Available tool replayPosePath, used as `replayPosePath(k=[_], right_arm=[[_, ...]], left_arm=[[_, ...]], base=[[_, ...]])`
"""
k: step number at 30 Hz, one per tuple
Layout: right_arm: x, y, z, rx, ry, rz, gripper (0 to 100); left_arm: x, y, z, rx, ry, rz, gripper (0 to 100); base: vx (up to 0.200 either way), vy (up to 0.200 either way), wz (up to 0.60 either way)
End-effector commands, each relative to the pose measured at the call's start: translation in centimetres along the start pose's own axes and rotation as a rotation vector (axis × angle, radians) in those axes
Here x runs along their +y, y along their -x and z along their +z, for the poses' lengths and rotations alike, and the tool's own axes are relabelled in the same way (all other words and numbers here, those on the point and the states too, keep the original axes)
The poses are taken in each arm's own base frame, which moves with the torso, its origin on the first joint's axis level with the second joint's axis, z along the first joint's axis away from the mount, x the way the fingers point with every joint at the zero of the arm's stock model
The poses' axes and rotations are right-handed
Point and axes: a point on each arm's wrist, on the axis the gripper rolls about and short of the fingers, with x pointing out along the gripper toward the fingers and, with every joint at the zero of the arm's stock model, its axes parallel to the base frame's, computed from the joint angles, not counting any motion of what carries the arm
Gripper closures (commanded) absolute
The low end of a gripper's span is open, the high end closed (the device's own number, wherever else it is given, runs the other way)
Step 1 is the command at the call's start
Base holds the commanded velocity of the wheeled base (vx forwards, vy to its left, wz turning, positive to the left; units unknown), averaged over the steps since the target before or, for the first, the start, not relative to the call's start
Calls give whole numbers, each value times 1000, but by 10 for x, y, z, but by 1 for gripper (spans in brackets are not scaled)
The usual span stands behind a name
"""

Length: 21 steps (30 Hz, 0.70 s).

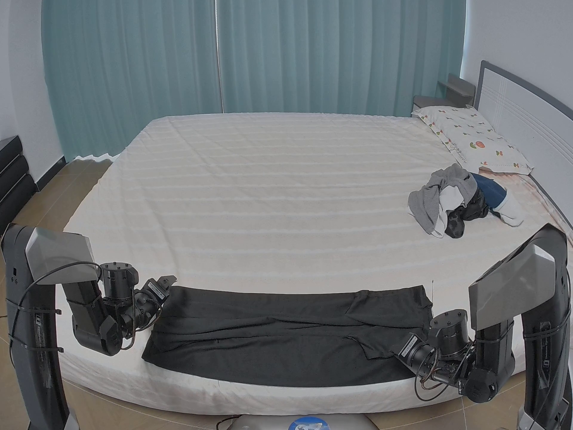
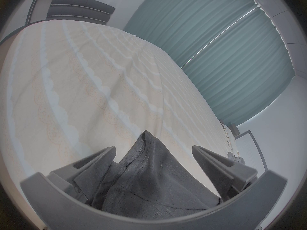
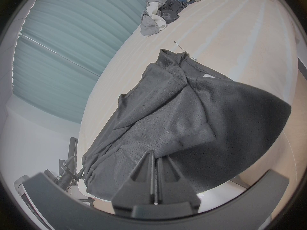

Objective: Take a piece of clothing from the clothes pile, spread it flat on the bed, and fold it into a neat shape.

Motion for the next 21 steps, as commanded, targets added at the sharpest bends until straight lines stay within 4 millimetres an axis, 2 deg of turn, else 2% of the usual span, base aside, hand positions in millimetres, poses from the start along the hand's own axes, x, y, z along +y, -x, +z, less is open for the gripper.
replayPosePath(k=[1, 8, 21], right_arm=[[5, 9, 1, 1, 4, 24, 100], [4, 22, -2, 33, 26, 22, 100], [-7, 28, -13, 105, 109, -25, 100]], left_arm=[[0, 0, 0, 1, 0, 0, 0], [0, 0, 0, 1, 0, 0, 0], [0, 0, 0, 2, 0, 1, 0]], base=[[0, 0, 0], [0, 0, 0], [0, 0, 0]])
